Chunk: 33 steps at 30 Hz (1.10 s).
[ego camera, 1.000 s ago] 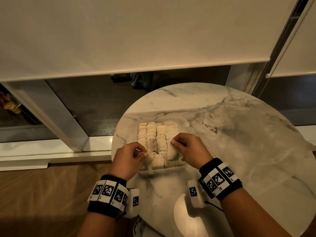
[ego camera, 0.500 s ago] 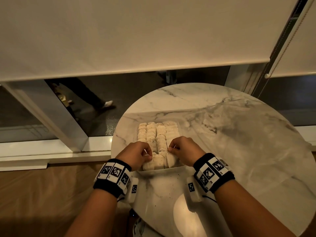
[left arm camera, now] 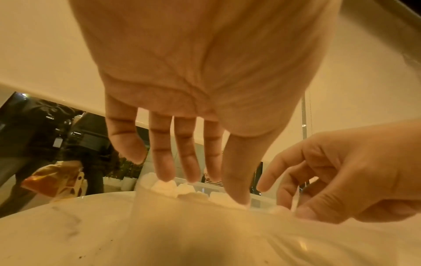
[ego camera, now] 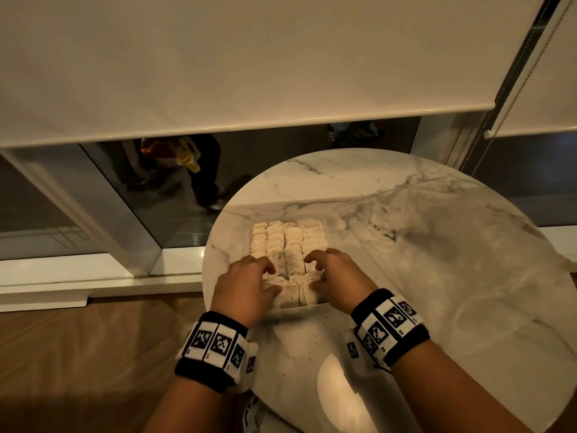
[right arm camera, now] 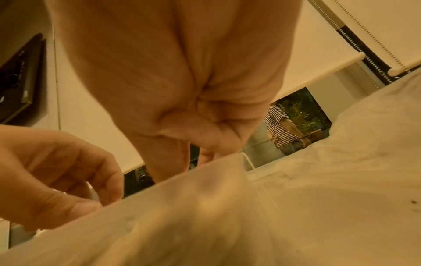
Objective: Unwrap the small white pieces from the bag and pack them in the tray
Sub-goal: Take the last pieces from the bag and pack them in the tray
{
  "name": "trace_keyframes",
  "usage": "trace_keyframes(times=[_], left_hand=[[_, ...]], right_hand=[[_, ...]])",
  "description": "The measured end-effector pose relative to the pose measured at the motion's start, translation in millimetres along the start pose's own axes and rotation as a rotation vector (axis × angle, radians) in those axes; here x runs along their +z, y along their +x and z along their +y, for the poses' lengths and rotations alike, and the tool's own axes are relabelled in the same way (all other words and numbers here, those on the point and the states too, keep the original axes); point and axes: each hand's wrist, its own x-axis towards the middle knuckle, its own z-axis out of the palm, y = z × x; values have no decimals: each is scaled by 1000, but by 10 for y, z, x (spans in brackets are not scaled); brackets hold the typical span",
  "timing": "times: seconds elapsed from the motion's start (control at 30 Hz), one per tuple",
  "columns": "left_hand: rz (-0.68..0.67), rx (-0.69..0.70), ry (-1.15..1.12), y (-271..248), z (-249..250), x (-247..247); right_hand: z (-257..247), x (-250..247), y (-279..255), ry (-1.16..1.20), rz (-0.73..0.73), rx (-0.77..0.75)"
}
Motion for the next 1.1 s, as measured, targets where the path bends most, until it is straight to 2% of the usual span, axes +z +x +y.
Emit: trace_keyframes(times=[0.1, 0.23, 0.37, 0.6, 0.73, 0.9, 1.1], left_hand=[[13, 23, -16, -203, -2, 61], [-91, 6, -5, -406, -74, 254], [-48, 13, 97, -463, -38, 327], [-8, -14, 136, -535, 53, 358], [41, -44, 106, -579, 72, 391], [93, -17, 15, -613, 91, 422], [127, 1, -91, -571, -2, 505]], right_hand=[[26, -47, -147, -49, 73, -16], [80, -61, -365, -133, 140, -43], [95, 0, -464, -260, 94, -162], [40, 93, -536, -390, -39, -136], [32, 141, -539, -345, -57, -90], [39, 84, -553, -318, 30, -106], [21, 129, -603, -359, -26, -97]])
